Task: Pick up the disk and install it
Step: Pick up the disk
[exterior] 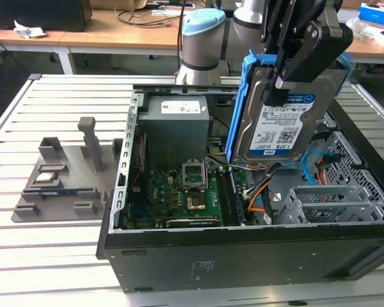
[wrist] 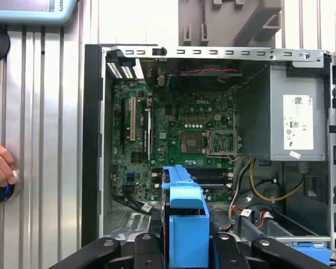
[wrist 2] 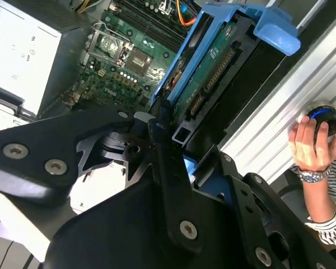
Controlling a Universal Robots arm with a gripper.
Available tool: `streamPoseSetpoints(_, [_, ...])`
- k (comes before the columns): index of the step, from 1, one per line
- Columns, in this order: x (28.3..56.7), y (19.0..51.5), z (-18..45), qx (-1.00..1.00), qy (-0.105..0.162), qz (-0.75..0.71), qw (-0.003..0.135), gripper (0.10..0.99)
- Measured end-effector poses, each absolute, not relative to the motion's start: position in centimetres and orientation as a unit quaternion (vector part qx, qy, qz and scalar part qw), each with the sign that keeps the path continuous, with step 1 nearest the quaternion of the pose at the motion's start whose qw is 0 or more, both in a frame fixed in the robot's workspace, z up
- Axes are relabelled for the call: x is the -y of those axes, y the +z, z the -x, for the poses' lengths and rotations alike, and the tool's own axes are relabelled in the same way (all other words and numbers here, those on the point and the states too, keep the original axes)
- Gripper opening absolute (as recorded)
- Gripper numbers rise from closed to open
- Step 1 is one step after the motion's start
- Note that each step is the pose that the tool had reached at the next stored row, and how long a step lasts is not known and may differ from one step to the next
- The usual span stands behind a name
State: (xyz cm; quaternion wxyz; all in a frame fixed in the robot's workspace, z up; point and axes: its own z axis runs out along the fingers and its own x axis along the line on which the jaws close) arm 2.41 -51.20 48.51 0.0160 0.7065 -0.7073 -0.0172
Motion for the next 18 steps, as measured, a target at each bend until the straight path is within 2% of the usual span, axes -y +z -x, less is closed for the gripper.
streamPoseSetpoints(18, [57.1, 48.4, -2.4, 0.707, -0.017, -0.706, 0.017, 0.365])
